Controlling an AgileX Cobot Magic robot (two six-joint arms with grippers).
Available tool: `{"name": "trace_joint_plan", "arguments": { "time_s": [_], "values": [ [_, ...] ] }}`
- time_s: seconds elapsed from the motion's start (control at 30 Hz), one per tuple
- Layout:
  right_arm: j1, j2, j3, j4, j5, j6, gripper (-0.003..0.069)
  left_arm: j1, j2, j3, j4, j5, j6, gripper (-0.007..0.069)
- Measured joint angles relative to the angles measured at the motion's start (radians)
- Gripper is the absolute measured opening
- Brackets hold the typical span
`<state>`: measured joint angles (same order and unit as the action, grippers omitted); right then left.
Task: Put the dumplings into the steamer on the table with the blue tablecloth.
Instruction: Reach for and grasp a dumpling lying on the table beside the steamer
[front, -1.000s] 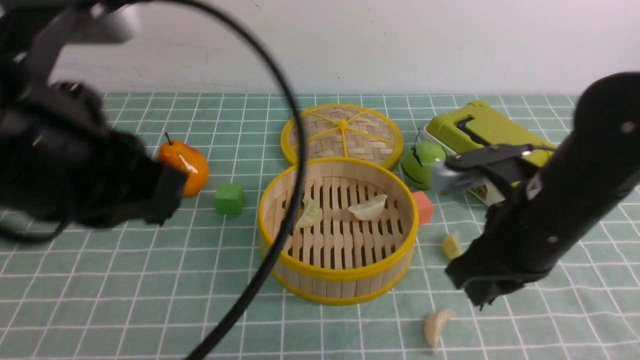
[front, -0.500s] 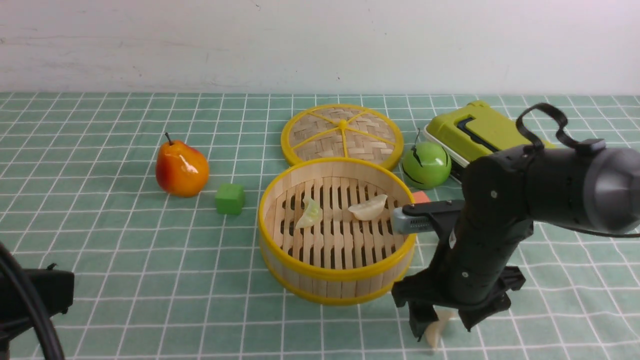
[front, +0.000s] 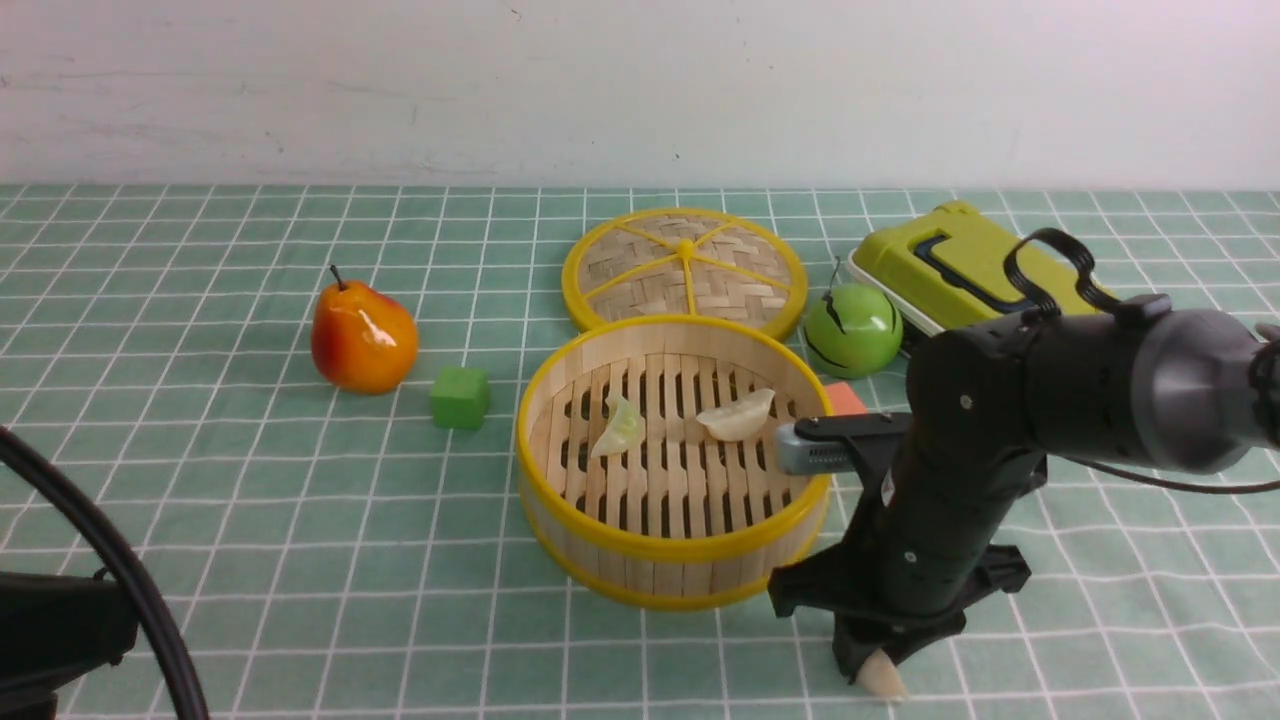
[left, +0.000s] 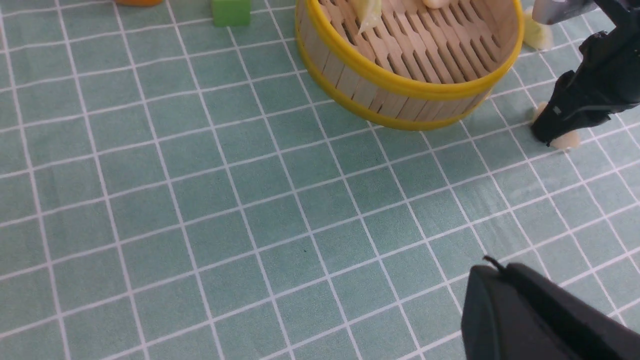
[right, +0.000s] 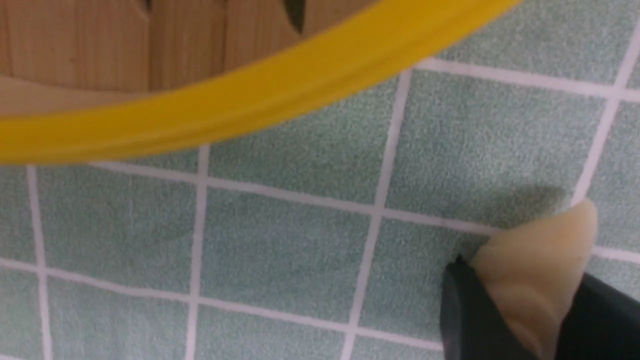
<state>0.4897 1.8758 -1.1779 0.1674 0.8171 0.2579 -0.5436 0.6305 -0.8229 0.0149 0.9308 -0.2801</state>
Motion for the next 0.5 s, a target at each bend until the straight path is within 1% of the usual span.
{"name": "trace_joint_plan", "arguments": {
  "time_s": [0.1, 0.2, 0.27, 0.4, 0.5],
  "values": [
    [0.0, -0.013, -0.021, -0.021, 0.044, -0.017, 0.0188, 0.0, 0.0, 0.0, 0.003, 0.004, 0.0, -0.0014],
    [0.0, -0.078, -0.123, -0.069, 0.129, -0.038, 0.0188, 0.0, 0.0, 0.0, 0.005, 0.011, -0.001, -0.0014],
    [0.0, -0.118, -0.223, -0.072, 0.171, -0.07, 0.0188, 0.0, 0.0, 0.0, 0.006, 0.015, -0.001, -0.0014],
    [0.007, -0.105, -0.434, -0.019, 0.194, -0.144, 0.0188, 0.0, 0.0, 0.0, 0.006, 0.013, -0.001, -0.0014],
    [0.033, -0.035, -0.527, 0.02, 0.194, -0.181, 0.0188, 0.0, 0.0, 0.0, 0.006, 0.011, -0.002, -0.0014]
  ]
}}
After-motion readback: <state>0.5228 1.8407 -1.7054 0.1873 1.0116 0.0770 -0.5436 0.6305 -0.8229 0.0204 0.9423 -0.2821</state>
